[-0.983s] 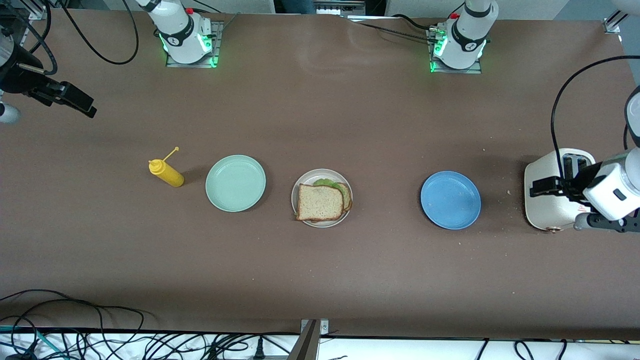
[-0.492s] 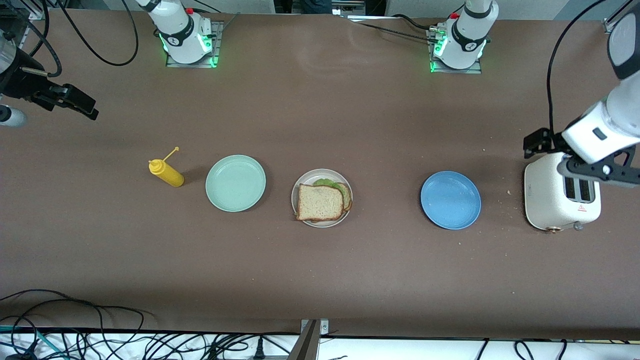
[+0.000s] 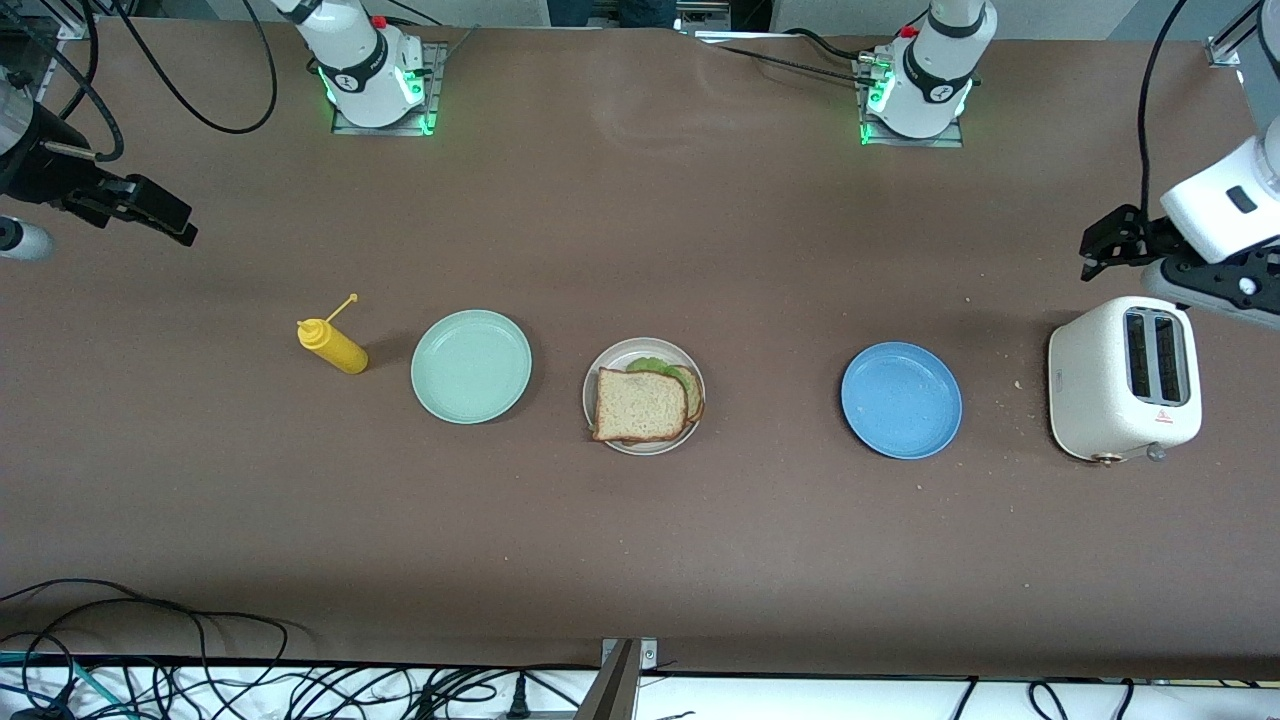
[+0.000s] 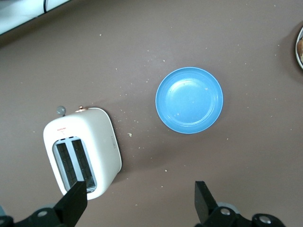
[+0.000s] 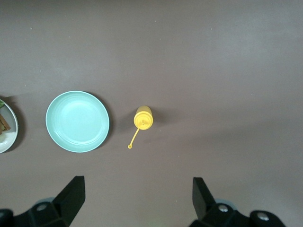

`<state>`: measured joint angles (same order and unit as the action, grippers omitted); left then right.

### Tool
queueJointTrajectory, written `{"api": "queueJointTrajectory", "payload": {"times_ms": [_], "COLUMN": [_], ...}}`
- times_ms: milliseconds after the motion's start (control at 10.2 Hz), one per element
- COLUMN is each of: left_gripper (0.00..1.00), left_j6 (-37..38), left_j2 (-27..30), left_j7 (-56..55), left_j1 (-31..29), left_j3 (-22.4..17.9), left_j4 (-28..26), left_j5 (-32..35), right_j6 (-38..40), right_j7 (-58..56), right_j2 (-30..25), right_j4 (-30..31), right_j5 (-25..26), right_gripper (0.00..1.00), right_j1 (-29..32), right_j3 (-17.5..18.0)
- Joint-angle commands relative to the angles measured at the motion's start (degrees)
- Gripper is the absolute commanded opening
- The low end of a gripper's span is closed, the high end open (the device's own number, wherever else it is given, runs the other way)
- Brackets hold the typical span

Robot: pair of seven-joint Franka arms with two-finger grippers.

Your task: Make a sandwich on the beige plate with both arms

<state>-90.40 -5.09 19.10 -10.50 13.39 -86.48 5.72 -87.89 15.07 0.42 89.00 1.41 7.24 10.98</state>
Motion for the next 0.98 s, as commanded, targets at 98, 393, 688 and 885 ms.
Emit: {"api": "queueJointTrajectory", "payload": {"times_ms": [98, 393, 688, 885], "left_gripper": [1.00, 1.00, 1.00, 1.00], "left_j6": [0.67, 0.67, 0.84, 2.33], "left_j2": [1.93, 1.93, 3.06, 3.68], "left_j7": [10.59, 9.82, 7.18, 0.19], "left_j1": [-5.66, -5.58, -5.40, -5.23], "left_j3": [0.14, 0.76, 1.37, 2.95], "left_j4": [-0.89, -0.80, -0.80, -0.71], "left_j5": [-7.20, -6.77, -7.12, -7.30], "right_j6": [-0.52, -0.88, -1.06, -1.58], "right_j7": [-0.22, -0.22, -0.31, -0.66], "right_j2": [0.55, 0.55, 0.55, 0.55], "right_j4": [-1.29, -1.38, -1.29, -1.29], "right_j5": [-0.45, -0.36, -0.53, -0.62], "right_gripper": [1.00, 1.00, 1.00, 1.00], "right_j1": [0.67, 0.93, 1.37, 1.46], "right_j3": [0.35, 0.27, 0.27, 0.27]}}
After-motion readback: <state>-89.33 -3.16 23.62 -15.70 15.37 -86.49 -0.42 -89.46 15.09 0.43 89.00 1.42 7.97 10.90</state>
